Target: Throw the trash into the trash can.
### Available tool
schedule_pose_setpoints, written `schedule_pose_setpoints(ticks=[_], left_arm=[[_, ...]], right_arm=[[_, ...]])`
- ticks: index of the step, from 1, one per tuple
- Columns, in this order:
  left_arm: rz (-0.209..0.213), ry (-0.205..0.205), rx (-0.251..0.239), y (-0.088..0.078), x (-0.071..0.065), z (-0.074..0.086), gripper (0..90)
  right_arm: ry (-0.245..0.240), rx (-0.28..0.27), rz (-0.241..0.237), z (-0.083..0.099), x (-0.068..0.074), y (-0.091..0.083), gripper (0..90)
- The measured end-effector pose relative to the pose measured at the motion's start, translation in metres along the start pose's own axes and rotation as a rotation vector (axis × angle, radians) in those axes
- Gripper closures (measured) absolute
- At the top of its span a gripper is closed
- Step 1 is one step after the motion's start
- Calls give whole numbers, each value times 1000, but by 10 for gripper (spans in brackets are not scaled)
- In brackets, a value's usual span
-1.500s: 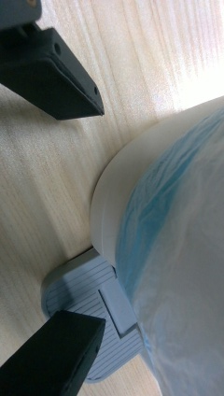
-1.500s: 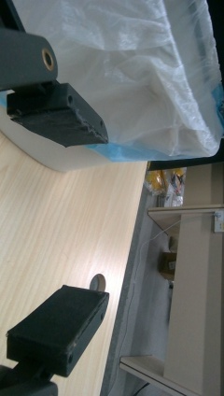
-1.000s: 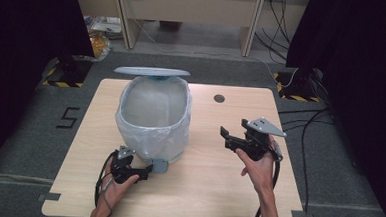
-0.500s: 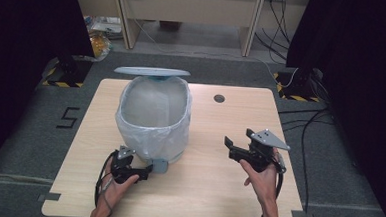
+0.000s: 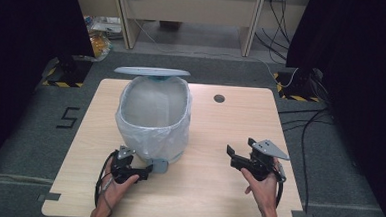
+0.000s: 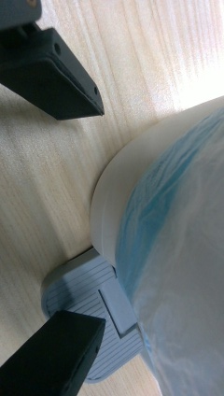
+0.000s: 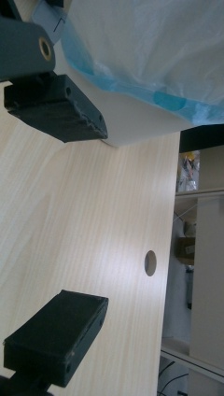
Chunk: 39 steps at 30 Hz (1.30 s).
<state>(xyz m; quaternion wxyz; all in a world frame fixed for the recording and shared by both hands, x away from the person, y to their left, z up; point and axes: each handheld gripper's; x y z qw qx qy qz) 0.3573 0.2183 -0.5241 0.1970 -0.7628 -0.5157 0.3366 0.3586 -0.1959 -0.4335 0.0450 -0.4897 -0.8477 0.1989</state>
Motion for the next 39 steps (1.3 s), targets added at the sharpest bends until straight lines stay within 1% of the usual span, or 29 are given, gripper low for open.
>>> schedule_pose_setpoints(ticks=[3, 4, 7, 10, 13, 19, 22, 26, 27, 29, 31, 34, 35, 39], left_arm=[[1, 0, -3, 0, 0, 0, 6], [0, 0, 0, 0, 0, 0, 6], [0, 2, 1, 0, 0, 0, 6], [0, 2, 2, 0, 0, 0, 6], [0, 2, 2, 0, 0, 0, 6], [0, 3, 2, 0, 0, 0, 6], [0, 2, 2, 0, 0, 0, 6], [0, 2, 1, 0, 0, 0, 7], [0, 0, 0, 0, 0, 0, 6], [1, 0, 0, 0, 0, 0, 6], [1, 0, 0, 0, 0, 0, 6], [1, -1, -1, 0, 0, 0, 6], [0, 3, 2, 0, 0, 0, 6], [0, 4, 4, 0, 0, 0, 6]], right_arm=[[4, 2, 1, 6, 1, 2, 164], [2, 19, 2, 10, 2, 3, 165], [-1, 27, 0, 15, 2, 4, 164], [5, 51, 3, 23, 2, 5, 165], [7, 62, 0, 28, 2, 6, 165], [10, 83, -1, 36, 3, 7, 165], [2, 100, -6, 40, 4, 8, 165], [6, 115, -4, 45, 4, 9, 165], [1, 121, -7, 46, 4, 10, 165], [6, 136, -2, 49, 4, 11, 166], [-4, 150, 1, 51, 5, 12, 166], [1, 175, -2, 55, 5, 14, 165], [-7, 179, -2, 56, 4, 15, 165], [0, 206, -5, 60, 4, 16, 165]])
Point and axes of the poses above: each handheld gripper's, and its own axes: y roughly forward along the jaws, z roughly out of its underside, x roughly to its left, and after that the axes turned 13 degrees about -y, right-handed
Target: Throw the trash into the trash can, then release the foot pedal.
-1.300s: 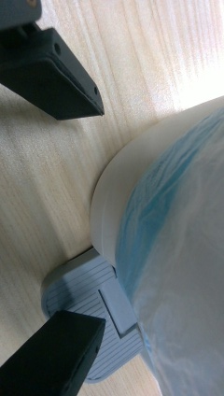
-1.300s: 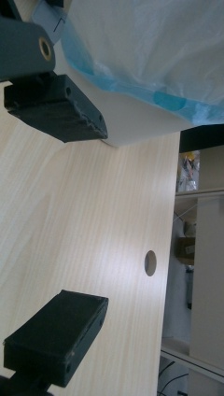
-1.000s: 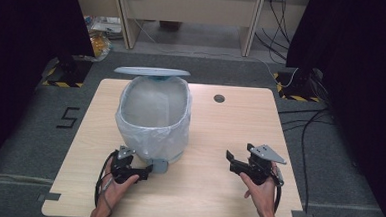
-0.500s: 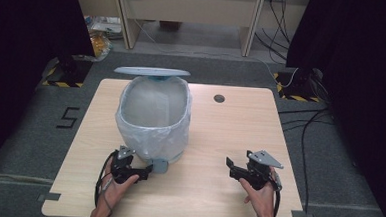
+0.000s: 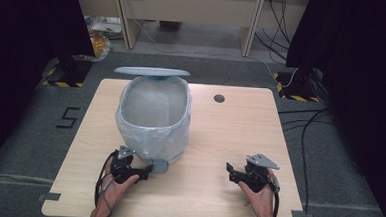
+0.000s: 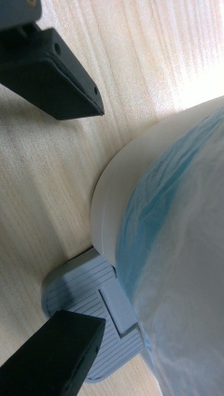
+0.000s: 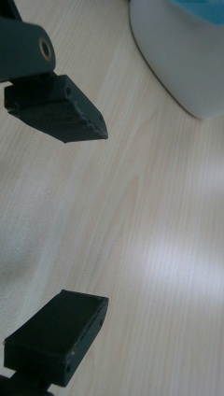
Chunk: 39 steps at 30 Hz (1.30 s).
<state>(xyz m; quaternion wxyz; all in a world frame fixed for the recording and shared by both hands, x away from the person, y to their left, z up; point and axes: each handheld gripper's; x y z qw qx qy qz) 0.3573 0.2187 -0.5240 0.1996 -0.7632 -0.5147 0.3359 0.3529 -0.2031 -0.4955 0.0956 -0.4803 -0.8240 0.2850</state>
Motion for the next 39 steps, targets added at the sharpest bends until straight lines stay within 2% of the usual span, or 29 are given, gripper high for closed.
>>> schedule_pose_setpoints(ticks=[7, 11, 18, 25, 39], left_arm=[[0, -1, 0, 0, 0, 0, 6], [0, 0, 0, 0, 0, 0, 6], [1, 0, 0, 0, 0, 0, 6], [1, -1, 0, 0, 0, 0, 6], [1, -3, -2, 0, 0, 0, 7]], right_arm=[[-20, 61, 6, 5, 4, 4, 165], [-23, 76, 3, 7, 4, 5, 165], [-34, 159, 6, 16, 8, 13, 157], [-56, 167, 11, 16, 9, 14, 147], [-56, 170, 12, 16, 9, 14, 143]])
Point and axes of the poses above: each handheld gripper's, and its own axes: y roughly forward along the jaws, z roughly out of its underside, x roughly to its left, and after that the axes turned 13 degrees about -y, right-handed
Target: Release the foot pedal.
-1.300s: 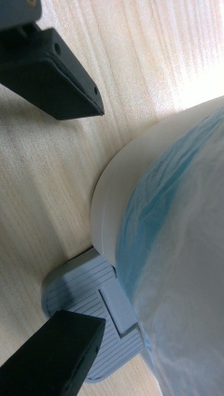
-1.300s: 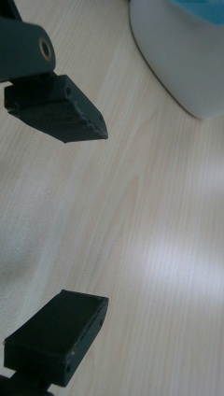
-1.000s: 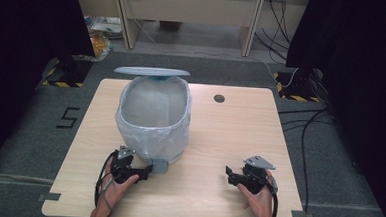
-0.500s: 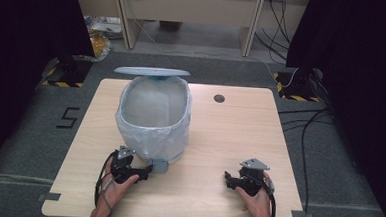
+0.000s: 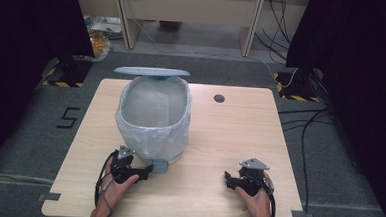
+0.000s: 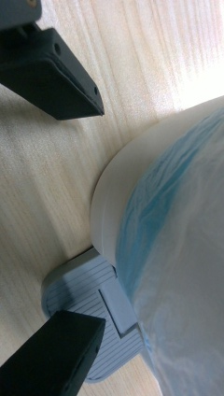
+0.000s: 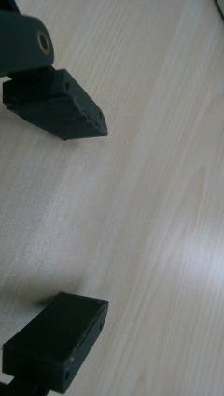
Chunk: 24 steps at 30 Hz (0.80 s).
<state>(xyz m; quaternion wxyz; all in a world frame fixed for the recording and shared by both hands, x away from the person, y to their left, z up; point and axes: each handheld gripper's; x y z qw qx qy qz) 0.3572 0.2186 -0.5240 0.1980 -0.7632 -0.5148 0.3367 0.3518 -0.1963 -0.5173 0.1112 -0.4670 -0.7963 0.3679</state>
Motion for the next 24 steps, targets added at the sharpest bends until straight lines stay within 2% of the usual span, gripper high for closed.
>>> schedule_pose_setpoints(ticks=[4, 7, 11, 18, 21, 24], left_arm=[[-4, 2, -3, 0, 0, 0, 6], [10, -12, -6, 0, 1, 0, 5], [15, -3, -16, -1, 0, 0, 13], [39, -20, -25, -2, 0, 0, 33], [35, -6, -37, -5, -2, 0, 48], [42, -11, -45, -6, -2, -1, 48]], right_arm=[[2, 1, 1, 0, 0, 0, 142], [0, 1, 0, 0, 0, 0, 142], [0, 1, 0, 0, 0, 0, 141], [2, 1, 1, 0, 0, 0, 141], [2, 1, 1, 0, 0, 0, 141], [2, 1, 1, 0, 0, 0, 141]])
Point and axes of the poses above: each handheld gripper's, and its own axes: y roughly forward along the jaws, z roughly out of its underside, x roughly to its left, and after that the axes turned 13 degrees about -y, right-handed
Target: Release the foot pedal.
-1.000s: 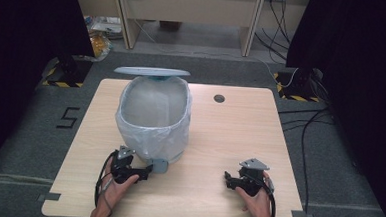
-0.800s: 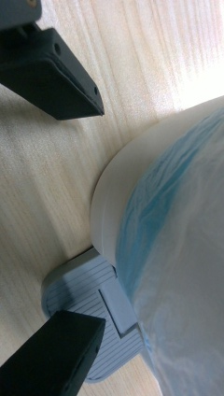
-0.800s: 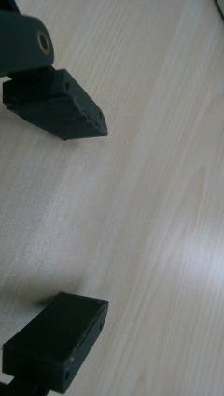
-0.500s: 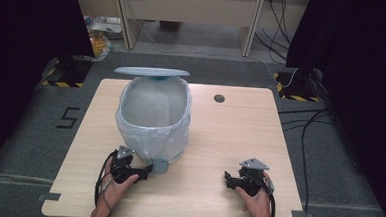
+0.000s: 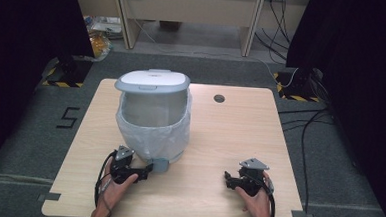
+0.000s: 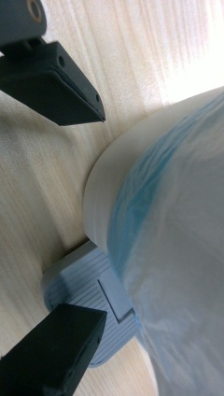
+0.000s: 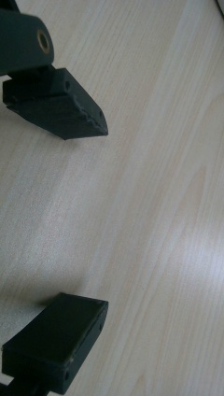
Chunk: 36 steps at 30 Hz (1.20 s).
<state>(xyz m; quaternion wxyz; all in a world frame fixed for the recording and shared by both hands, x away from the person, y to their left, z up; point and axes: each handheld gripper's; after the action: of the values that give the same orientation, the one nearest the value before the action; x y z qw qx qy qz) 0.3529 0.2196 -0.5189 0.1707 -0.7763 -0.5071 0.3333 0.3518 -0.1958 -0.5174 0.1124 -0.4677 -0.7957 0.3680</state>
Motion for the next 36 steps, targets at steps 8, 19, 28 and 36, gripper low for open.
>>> schedule_pose_setpoints(ticks=[8, 19, 28, 36], left_arm=[[38, -9, -12, -5, 0, -3, 82], [57, 23, -6, -13, -7, -5, 149], [96, 20, -5, -23, -8, -5, 149], [113, 36, -16, -36, -3, -1, 149]], right_arm=[[0, 0, 1, 0, 0, 0, 140], [0, 0, 1, 0, 0, 0, 141], [1, 0, 1, 0, 0, 0, 140], [-2, 0, 0, 0, 0, 0, 141]])
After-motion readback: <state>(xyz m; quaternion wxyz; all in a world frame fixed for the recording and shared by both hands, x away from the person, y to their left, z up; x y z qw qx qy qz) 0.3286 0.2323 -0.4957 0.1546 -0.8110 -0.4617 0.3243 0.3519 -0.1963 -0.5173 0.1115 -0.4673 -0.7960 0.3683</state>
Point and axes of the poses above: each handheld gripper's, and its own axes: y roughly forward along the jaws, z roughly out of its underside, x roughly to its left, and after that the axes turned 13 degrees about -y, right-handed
